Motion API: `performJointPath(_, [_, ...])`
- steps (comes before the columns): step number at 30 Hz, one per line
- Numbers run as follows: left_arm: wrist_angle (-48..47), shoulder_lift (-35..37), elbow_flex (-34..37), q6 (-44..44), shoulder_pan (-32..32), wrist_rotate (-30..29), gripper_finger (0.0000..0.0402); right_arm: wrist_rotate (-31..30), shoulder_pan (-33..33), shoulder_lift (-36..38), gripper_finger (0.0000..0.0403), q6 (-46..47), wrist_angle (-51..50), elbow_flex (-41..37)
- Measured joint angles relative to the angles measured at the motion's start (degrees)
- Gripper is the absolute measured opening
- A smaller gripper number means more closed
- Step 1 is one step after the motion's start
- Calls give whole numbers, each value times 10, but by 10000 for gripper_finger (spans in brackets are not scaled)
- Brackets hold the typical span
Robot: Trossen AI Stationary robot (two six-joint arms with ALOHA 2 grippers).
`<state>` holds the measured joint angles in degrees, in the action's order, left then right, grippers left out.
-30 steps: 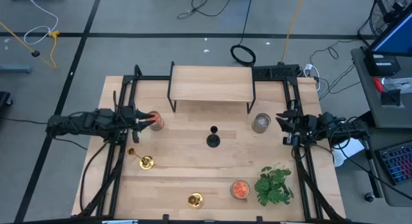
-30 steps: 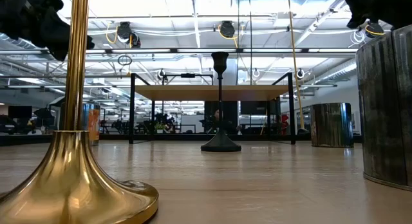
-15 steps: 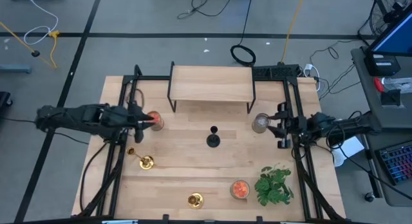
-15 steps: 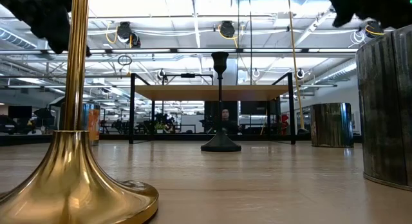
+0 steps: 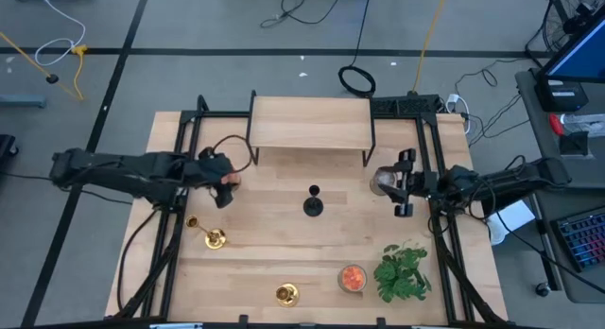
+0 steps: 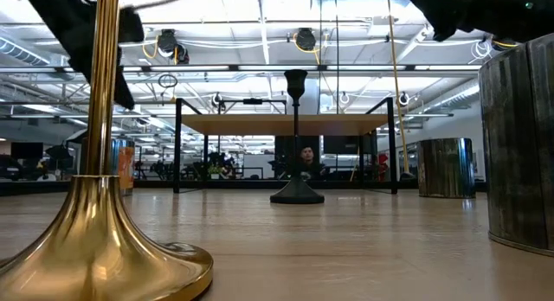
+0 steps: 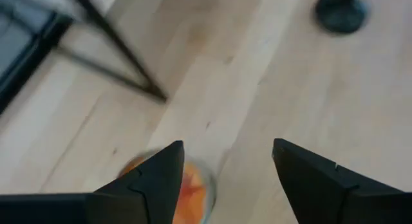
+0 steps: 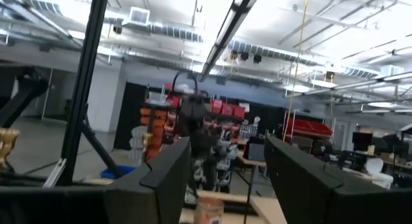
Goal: Pick & Place candle stick holders
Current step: Put the top orange scented candle on the shelf
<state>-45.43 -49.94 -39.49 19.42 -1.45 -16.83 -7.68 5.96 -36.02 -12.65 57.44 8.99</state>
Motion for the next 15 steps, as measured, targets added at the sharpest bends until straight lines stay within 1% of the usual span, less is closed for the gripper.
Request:
performJointPath(2, [-25,-24,-1,29,-15,2,248,0,0,-4,199,0,4,0])
performJointPath(5, [-55,-55,-1,65,-31,2,237,0,0,-7,199,0,2,0])
performJointPath(8, [-52,-80,-1,77,-39,2,215,0,0,-6,199,0,2,0])
performJointPath(15, [-42,-115,-1,75,-42,2,155,0,0,-7,199,0,-1,1])
